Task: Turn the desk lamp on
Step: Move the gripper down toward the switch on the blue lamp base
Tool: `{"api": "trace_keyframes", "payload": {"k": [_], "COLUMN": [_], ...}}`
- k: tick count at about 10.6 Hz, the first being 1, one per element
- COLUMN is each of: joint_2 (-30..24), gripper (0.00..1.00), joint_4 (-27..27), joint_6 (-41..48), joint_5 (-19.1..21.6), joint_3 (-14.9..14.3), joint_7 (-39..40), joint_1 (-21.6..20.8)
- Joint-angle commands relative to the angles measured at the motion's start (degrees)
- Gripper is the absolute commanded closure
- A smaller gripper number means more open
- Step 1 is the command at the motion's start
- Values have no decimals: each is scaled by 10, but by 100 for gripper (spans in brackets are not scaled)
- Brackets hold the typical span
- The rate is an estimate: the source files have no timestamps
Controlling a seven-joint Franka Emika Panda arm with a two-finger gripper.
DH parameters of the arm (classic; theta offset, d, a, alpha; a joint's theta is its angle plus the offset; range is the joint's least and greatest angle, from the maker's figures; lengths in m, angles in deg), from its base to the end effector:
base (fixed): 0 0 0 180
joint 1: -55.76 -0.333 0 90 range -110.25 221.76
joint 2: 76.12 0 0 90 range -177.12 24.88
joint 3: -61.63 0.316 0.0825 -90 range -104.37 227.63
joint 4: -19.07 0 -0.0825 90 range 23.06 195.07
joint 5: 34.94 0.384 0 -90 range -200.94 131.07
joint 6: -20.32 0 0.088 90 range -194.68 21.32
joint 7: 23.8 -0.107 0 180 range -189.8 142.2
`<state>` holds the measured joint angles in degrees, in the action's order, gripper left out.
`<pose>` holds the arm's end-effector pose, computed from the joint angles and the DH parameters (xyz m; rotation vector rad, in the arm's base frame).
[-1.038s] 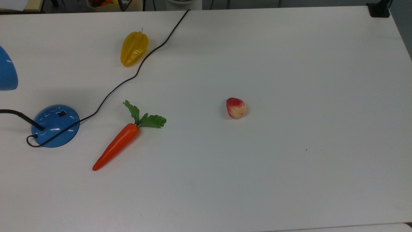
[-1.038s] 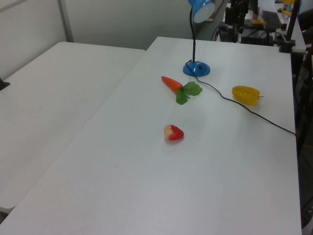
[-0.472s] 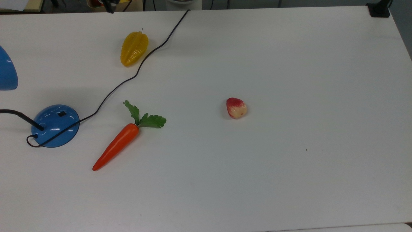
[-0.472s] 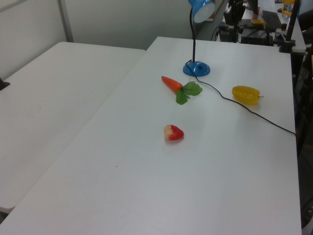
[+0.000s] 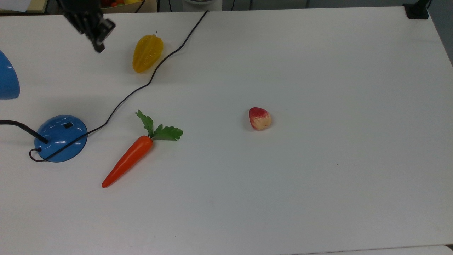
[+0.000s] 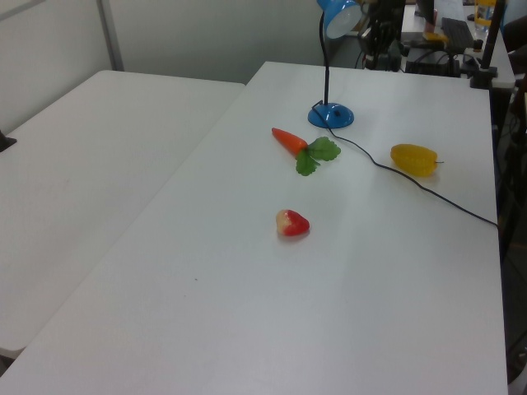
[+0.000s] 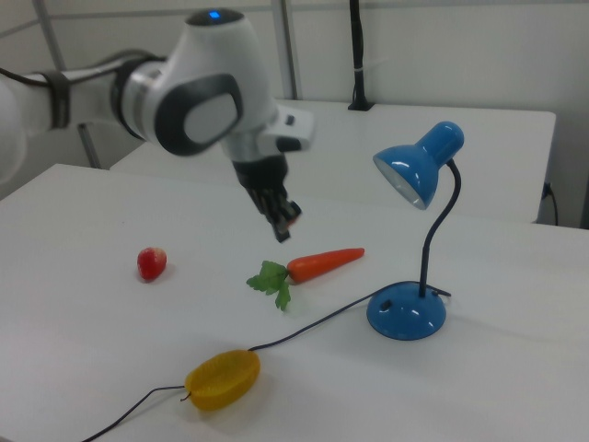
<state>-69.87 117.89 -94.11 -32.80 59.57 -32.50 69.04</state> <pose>0.5919 -0.1591 0.5268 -3.0371 0.6659 -0.2571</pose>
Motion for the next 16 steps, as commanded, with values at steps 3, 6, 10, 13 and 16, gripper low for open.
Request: {"api": "trace_keyframes", "payload": {"k": [3, 6, 10, 13, 16], "joint_2": [39, 75, 133, 169, 213], "gripper": [100, 100, 100, 100, 100], "joint_4": [63, 80, 77, 71, 29], "joint_6": [-171, -256, -363, -431, -454], "joint_5": [-4, -20, -41, -43, -43], "joint_3": [-2, -2, -3, -11, -22], "joint_7": [-40, -79, -104, -106, -130], "joint_1": [37, 49, 67, 75, 74]}}
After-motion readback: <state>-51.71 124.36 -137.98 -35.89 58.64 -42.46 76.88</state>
